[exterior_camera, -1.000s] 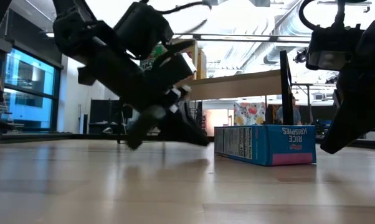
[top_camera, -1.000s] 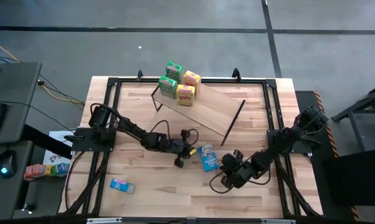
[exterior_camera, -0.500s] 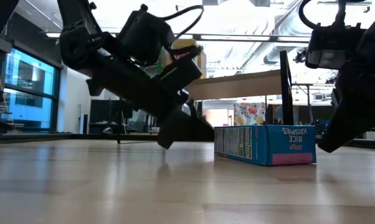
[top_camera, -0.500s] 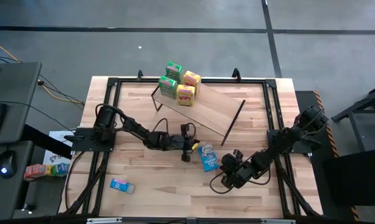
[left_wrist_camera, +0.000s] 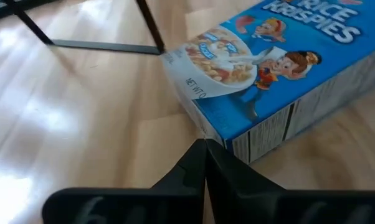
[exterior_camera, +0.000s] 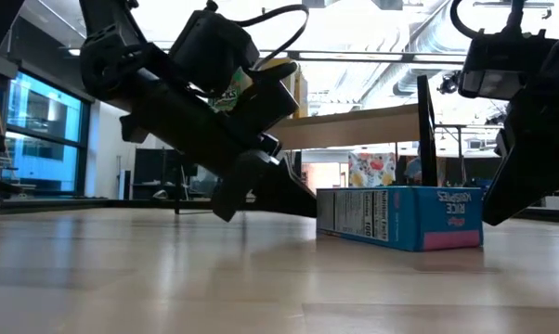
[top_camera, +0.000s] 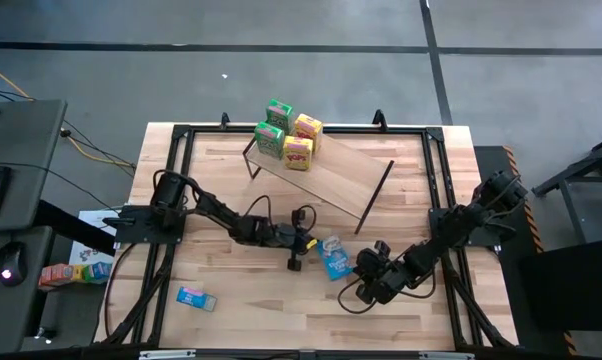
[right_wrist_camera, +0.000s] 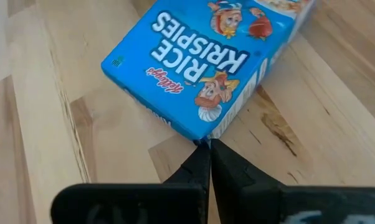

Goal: Stack cereal on shelf
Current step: Put the right blue cereal box on the shelf

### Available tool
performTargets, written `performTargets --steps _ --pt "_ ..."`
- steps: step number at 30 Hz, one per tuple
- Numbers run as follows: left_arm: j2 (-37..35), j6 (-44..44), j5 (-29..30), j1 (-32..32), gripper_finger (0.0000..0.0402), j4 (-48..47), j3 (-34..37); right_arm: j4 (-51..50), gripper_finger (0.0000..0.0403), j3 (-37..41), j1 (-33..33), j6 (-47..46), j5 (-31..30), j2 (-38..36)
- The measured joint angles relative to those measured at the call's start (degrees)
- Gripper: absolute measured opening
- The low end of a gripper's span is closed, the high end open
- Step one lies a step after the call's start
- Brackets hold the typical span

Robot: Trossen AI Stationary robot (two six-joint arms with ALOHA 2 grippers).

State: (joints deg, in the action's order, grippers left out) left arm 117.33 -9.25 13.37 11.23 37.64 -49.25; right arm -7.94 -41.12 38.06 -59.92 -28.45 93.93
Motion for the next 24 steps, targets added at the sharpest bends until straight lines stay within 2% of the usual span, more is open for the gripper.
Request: performTargets --steps 7,16,19,24 --pt "-0.1 5.7 -0.3 3.5 0.0000 -3.4 0.0 -0.1 0.0000 0.0 0.0 0.5 -0.2 0.0" --pt "-0.2 11.4 -0.6 7.9 0.0000 -4.2 0.0 -2.4 0.0000 0.0 -0.2 0.9 -4.6 0.0" --pt "-0.1 11.6 -2.7 8.9 0.0000 -3.1 0.0 -2.8 0.0000 0.0 -0.3 0.9 -7.1 0.0" --pt "0.1 12.2 -10.2 9.3 0.0000 1.6 0.0 -2.4 0.0000 0.0 -0.9 1.6 -9.3 0.0"
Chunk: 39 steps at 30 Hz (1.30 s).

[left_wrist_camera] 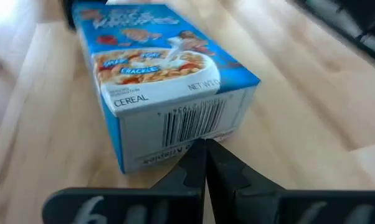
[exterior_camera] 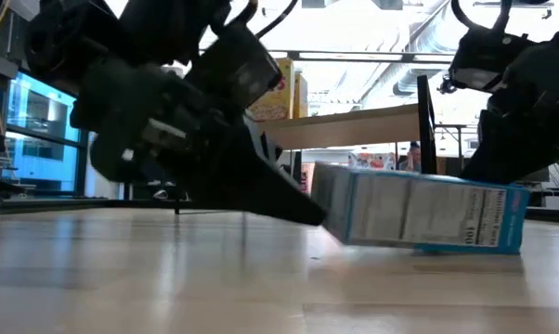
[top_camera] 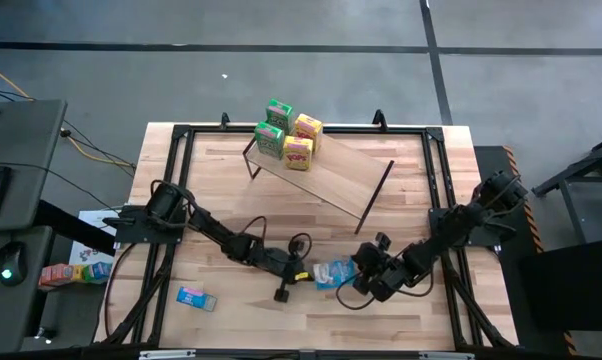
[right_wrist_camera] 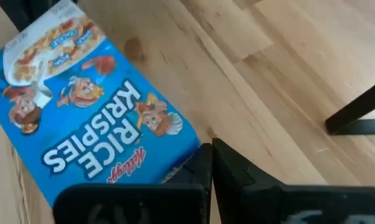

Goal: Stack cereal on shelf
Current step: Put the right blue cereal box on the shelf

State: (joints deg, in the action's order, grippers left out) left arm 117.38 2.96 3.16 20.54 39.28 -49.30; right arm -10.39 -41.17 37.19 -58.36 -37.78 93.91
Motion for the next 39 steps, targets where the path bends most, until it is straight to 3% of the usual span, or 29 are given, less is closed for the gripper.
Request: performTargets --steps 6,12,18,28,39 --pt "-1.2 -0.1 -0.1 -0.1 0.0000 -2.0 0.0 0.0 0.0000 0.0 -0.4 2.2 4.9 0.0" --pt "-6.8 -1.1 1.5 -1.2 0.0000 -10.9 0.0 -2.6 0.0000 0.0 0.7 -0.1 8.7 0.0" --pt "-8.5 -7.3 4.4 -1.2 0.0000 -7.7 0.0 -3.8 0.0000 0.0 0.9 -3.3 13.8 0.0" --pt "-2.6 -7.5 4.9 -0.6 0.0000 -0.2 0.0 0.8 0.0000 0.0 0.7 -1.1 13.2 0.0" --pt "-2.2 -4.7 4.8 -0.4 0.0000 -1.4 0.8 1.3 0.0000 -2.6 0.8 5.4 13.6 -0.1"
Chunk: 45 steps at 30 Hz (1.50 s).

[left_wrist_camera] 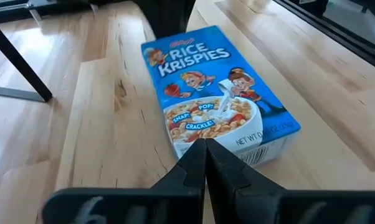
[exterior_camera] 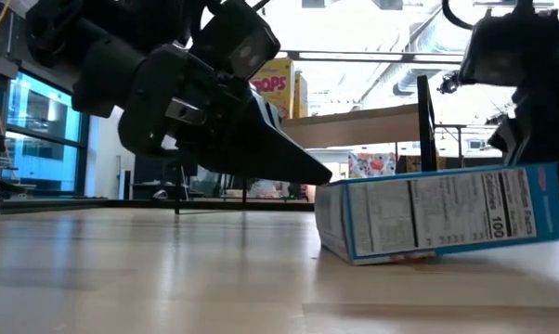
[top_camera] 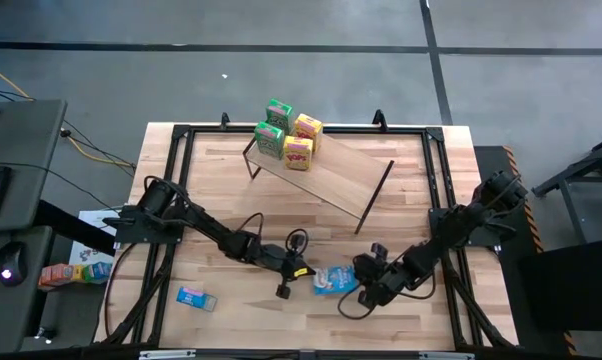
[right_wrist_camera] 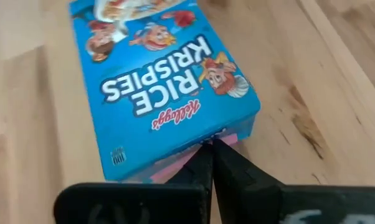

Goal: Stack cereal on shelf
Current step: Put the right blue cereal box on the shelf

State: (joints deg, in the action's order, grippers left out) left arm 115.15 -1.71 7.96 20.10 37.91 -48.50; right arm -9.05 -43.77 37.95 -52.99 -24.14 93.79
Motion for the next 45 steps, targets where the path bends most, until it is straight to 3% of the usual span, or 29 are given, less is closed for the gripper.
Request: performTargets --steps 21,33,45 --pt "-0.1 0.0 -0.1 0.0 0.0000 -4.0 0.5 -7.9 0.0000 -9.8 0.0 5.5 -2.1 -0.3" --pt "-0.2 -0.9 0.9 0.6 0.0000 -8.9 0.5 -6.4 0.0000 -14.5 -0.3 11.8 -7.3 -0.3" --pt "0.0 -0.4 1.7 0.5 0.0000 -10.2 0.6 -2.7 0.0000 -14.7 -2.7 15.6 -5.7 -0.1"
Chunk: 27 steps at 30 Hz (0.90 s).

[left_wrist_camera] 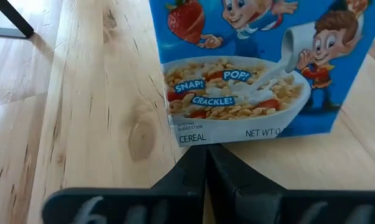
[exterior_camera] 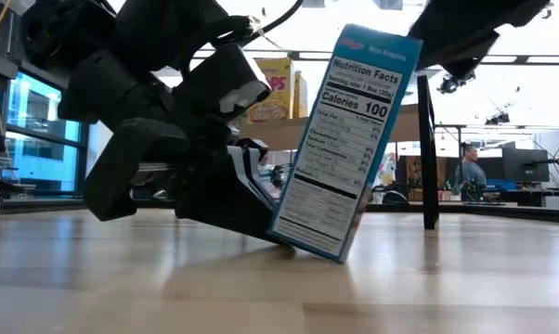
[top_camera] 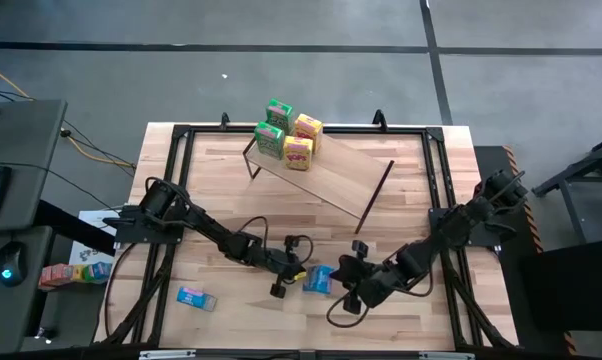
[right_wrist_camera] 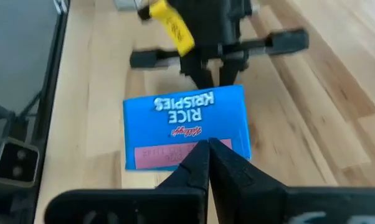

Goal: Stack cereal on shelf
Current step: Put the right blue cereal box on the shelf

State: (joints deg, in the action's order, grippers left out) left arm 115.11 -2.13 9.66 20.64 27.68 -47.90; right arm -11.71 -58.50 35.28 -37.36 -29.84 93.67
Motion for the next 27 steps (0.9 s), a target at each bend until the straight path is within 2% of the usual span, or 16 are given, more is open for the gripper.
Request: performTargets --steps 11,16,22,27 --pt "0.0 0.4 0.0 0.0 0.0000 1.5 0.0 7.7 0.0000 0.1 -3.2 5.9 2.2 0.0" --pt "0.0 1.7 3.4 0.0 0.0000 0.8 0.0 8.4 0.0000 0.1 -3.6 5.9 3.2 0.0" --pt "-0.1 2.0 3.8 -1.2 0.0000 -1.5 -0.1 9.5 0.0000 0.1 -3.6 7.3 3.2 0.0" --pt "-3.0 1.4 3.7 -2.0 0.0000 -7.1 0.0 14.9 0.0000 0.1 -3.6 12.3 -0.6 0.0"
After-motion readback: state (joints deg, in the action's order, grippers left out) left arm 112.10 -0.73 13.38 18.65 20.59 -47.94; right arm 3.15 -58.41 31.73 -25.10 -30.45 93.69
